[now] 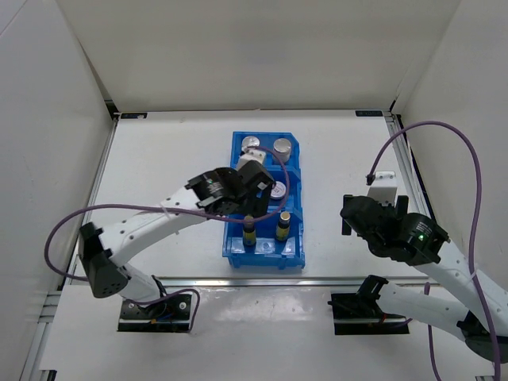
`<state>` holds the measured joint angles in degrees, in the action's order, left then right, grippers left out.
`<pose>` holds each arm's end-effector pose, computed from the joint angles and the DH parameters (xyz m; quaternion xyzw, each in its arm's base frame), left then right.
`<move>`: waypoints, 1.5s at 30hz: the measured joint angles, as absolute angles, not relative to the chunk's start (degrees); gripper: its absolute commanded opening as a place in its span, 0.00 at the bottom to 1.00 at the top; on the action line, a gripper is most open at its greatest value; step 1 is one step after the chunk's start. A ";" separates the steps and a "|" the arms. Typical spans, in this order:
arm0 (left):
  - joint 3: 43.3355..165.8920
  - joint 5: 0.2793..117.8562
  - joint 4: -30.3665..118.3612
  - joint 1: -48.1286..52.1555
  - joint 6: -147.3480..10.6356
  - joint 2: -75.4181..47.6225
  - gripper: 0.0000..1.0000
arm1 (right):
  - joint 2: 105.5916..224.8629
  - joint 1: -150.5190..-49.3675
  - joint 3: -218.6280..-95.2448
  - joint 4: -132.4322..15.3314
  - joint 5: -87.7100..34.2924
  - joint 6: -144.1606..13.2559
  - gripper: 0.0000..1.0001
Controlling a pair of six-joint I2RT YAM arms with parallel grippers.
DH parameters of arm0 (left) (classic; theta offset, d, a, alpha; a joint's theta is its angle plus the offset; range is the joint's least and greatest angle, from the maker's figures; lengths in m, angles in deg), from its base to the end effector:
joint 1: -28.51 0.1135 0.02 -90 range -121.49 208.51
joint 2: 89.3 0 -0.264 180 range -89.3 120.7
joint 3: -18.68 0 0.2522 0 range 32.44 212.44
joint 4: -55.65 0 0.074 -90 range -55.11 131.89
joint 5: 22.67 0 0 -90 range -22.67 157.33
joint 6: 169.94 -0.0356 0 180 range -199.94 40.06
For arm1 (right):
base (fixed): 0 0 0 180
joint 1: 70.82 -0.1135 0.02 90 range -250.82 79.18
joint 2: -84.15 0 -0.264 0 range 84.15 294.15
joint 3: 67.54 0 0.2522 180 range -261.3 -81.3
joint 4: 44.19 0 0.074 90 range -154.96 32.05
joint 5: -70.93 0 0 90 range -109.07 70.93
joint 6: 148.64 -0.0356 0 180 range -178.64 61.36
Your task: Organize the condiment bottles
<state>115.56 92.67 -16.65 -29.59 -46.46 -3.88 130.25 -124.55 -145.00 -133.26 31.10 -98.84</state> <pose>0.1703 -0.2448 0.3340 0.1474 0.9343 -0.0280 0.3234 0.0836 0.0677 0.3531 0.0146 0.8778 -0.0938 0.4695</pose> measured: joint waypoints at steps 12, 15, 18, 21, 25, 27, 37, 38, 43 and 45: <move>118.33 113.94 -22.64 -20.11 -58.96 -30.43 1.00 | 129.88 -126.52 -144.11 -130.97 29.31 -95.72 1.00; 110.35 120.95 -21.98 -18.77 -60.25 -36.51 1.00 | 129.64 -126.61 -143.96 -130.75 29.16 -95.72 1.00; 101.68 125.26 -19.05 -18.10 -61.98 -41.43 1.00 | 128.68 -126.91 -143.34 -130.38 29.12 -95.72 1.00; 97.15 126.99 -18.25 -18.10 -63.20 -44.88 1.00 | 127.52 -127.15 -143.30 -130.18 29.14 -95.76 1.00; 93.61 130.68 -15.60 -18.10 -61.61 -50.28 1.00 | 126.45 -127.17 -143.30 -130.20 29.16 -95.78 1.00; 91.84 131.14 -15.67 -18.05 -60.73 -53.32 1.00 | 126.47 -127.17 -143.28 -130.18 29.16 -95.78 1.00; 91.56 132.89 -14.84 -18.08 -57.96 -47.37 1.00 | 127.37 -127.20 -142.12 -129.77 29.12 -95.72 1.00; 90.84 133.04 -14.01 -18.12 -57.11 -46.91 1.00 | 127.54 -127.20 -142.12 -129.77 29.09 -95.72 1.00; 84.69 133.15 -10.68 -18.23 -57.41 -52.18 1.00 | 128.02 -127.20 -142.10 -129.77 29.09 -95.72 1.00; 84.34 133.26 -9.50 -18.23 -57.41 -55.15 1.00 | 127.83 -127.20 -141.97 -129.74 29.09 -95.72 1.00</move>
